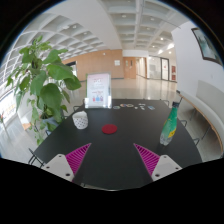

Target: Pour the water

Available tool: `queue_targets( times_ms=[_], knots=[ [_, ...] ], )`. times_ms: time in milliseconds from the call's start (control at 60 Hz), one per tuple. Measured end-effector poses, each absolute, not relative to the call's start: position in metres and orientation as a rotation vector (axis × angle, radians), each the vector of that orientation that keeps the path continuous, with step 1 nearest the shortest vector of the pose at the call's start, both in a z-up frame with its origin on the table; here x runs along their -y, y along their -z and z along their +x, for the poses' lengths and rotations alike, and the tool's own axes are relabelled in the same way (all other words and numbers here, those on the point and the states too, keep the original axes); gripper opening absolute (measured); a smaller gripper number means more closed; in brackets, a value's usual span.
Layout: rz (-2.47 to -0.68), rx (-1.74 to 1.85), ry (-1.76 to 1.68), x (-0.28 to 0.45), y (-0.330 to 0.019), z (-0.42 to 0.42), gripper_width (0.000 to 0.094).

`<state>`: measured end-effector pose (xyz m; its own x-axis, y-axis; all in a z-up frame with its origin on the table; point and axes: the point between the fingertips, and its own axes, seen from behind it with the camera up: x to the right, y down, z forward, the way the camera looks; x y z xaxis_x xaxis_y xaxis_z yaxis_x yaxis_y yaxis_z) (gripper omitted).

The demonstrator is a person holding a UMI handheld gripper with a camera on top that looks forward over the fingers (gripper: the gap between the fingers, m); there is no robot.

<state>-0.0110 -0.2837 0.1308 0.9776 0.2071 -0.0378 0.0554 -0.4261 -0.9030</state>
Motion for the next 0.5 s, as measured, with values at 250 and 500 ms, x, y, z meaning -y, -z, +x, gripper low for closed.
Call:
queue_targets(
  times_ms=[250,500],
  knots=[
    [-2.122,0.092,0.020,0.273,-0.070,0.073,0.0848],
    [-2.096,-0.056,0.173,0.231,-0.050,0.173,0.0846]
  ],
)
